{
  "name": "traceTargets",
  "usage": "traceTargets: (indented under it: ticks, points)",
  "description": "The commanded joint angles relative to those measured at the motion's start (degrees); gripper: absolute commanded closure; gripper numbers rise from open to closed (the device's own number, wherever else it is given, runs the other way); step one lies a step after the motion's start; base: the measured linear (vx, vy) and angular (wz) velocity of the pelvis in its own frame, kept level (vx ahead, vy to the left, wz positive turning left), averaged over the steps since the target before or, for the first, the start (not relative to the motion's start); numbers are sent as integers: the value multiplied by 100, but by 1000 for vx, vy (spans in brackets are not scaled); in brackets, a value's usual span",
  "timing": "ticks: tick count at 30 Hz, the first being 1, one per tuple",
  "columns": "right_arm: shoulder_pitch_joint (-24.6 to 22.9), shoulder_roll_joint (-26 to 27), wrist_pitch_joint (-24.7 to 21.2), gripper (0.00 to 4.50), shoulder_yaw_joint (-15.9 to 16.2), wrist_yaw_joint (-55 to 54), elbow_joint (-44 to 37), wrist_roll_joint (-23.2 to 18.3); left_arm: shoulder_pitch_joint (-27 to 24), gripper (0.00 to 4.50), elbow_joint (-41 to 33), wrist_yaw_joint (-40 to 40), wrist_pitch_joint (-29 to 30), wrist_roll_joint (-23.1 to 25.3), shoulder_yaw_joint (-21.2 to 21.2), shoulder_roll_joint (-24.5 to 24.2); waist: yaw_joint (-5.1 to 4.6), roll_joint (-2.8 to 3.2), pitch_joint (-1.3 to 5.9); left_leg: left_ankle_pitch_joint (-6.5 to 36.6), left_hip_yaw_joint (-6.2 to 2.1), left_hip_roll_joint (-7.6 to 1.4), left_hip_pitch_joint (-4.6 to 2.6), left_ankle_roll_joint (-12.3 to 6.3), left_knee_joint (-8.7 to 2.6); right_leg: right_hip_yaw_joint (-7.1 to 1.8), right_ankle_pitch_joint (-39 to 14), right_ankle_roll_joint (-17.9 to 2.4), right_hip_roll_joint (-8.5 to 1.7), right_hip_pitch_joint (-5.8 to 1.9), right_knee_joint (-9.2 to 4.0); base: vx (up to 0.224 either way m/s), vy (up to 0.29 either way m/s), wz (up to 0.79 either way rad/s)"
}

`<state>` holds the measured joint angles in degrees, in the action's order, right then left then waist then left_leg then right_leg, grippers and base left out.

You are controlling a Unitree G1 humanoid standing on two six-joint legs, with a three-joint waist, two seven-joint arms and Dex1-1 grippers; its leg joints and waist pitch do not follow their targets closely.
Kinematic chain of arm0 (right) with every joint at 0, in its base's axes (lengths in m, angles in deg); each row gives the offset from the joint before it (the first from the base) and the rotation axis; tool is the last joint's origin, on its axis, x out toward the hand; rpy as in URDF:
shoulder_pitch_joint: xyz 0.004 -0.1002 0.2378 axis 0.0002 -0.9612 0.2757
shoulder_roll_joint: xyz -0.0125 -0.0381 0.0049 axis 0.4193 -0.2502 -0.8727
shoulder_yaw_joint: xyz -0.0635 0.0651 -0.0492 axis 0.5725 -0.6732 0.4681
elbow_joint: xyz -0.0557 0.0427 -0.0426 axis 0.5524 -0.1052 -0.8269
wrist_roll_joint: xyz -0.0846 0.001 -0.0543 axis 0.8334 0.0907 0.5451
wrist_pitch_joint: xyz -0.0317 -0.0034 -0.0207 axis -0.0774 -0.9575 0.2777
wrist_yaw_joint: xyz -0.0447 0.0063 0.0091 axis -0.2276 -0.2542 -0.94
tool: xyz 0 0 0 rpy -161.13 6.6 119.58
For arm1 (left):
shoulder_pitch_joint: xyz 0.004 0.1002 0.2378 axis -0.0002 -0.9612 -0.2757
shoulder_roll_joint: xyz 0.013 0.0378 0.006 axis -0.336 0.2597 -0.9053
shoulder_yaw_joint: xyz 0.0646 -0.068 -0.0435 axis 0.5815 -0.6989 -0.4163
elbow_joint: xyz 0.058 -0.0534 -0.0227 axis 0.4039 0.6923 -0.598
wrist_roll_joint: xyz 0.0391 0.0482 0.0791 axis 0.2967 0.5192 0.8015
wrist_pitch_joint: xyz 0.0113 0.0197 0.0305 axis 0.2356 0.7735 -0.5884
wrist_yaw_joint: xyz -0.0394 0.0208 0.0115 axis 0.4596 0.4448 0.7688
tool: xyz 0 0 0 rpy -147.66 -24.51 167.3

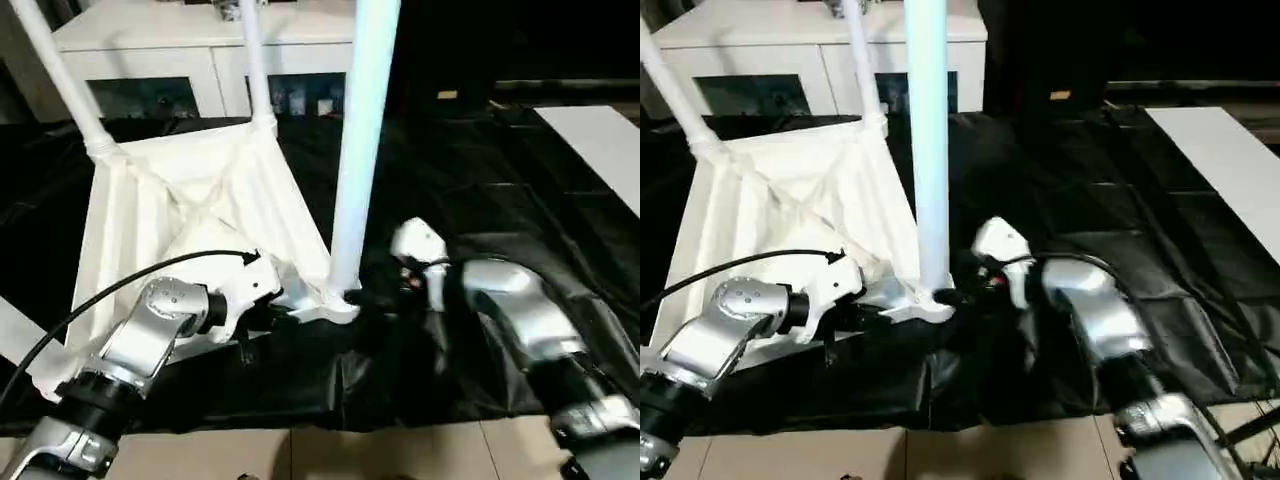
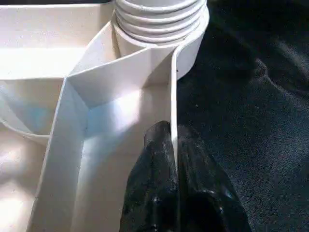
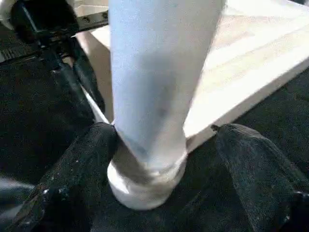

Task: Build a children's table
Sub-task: Rotate leg to tighten

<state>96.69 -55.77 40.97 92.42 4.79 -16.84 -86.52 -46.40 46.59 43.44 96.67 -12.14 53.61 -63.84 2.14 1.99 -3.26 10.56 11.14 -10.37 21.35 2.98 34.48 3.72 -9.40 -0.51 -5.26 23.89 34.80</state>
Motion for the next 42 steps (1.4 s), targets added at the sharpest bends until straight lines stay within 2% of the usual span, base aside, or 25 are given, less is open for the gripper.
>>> traceTargets:
  ticks: [1,6,7,11,13,16,20,25,33,36,37,38,40,41,42]
  points:
    - [101,16,80,77,16,-18,130,66,-63,441,-158,71,-75,-217,28,106,23,-77,420,1049,-106,-236,-38,-438,-375,-238,-1195,-1420,-276,-322,-368,0,0,0]
    - [240,113,252,77,132,230,501,130,-55,441,-106,14,-106,-159,26,168,22,-107,408,1187,-106,-236,-40,-410,-378,-236,-1525,-1341,-282,-320,-393,0,0,0]
    - [242,115,257,77,134,234,509,131,-55,441,-106,14,-105,-159,25,169,23,-94,404,1203,-108,-239,-45,-401,-382,-234,-1573,-1333,-282,-313,-400,0,0,0]
    - [316,183,369,77,176,219,735,186,-44,441,-100,-6,-92,-133,16,189,24,-103,410,1158,-105,-239,-43,-408,-377,-240,-1543,-1326,-285,-310,-391,0,0,0]
    - [370,244,382,106,167,211,856,189,-35,450,-84,-20,-97,-118,10,191,27,-102,414,1100,-104,-241,-43,-431,-375,-238,-1437,-1362,-281,-315,-381,0,0,0]
    - [428,292,425,122,153,229,976,207,-20,450,-53,-23,-102,-107,6,190,31,-109,413,1102,-102,-241,-40,-440,-373,-238,-1434,-1366,-281,-316,-377,0,0,0]
    - [478,369,463,165,123,240,1116,182,-24,450,-47,-24,-97,-102,-8,174,30,-108,413,1127,-104,-239,-38,-434,-372,-237,-1503,-1346,-287,-318,-378,0,0,0]
    - [531,452,516,178,81,240,1234,156,-47,450,-40,-4,-115,-103,-23,145,25,-99,407,1211,-111,-244,-43,-385,-381,-237,-1619,-1322,-287,-308,-388,0,0,0]
    - [518,523,544,180,42,321,1323,97,-83,450,-43,71,-100,-112,-25,74,13,-93,413,1190,-110,-241,-41,-400,-377,-235,-1489,-1376,-282,-318,-374,0,0,0]
    - [490,579,599,180,-60,105,1365,85,-73,450,12,-34,-12,-79,-32,118,8,-83,413,1195,-107,-245,-43,-395,-377,-240,-1474,-1395,-287,-311,-374,0,0,0]
    - [526,752,709,180,-278,-722,1638,210,18,450,242,-401,20,-8,-102,341,-6,-79,408,1230,-102,-245,-41,-369,-378,-242,-1512,-1390,-288,-296,-377,0,0,0]
    - [523,807,695,180,-326,-920,1676,225,56,450,302,-499,37,-1,-122,417,-25,-105,391,1285,-111,-219,-42,-304,-388,-234,-1704,-1327,-280,-312,-414,0,0,0]
    - [513,931,661,180,-433,-1346,1757,253,141,450,433,-713,81,14,-164,585,-41,-100,394,1374,-121,-210,-49,-208,-392,-230,-2061,-1175,-294,-314,-444,0,0,0]
    - [478,1068,552,180,-524,-1699,1765,244,245,450,576,-973,119,90,-169,750,-41,-106,394,1391,-122,-215,-58,-203,-394,-233,-2085,-1157,-293,-305,-449,0,0,0]
    - [437,1262,440,180,-639,-2272,1776,275,399,450,756,-1296,205,186,-161,978,-43,-86,381,1409,-104,-209,-84,-184,-396,-242,-2100,-1140,-266,-266,-475,0,0,0]
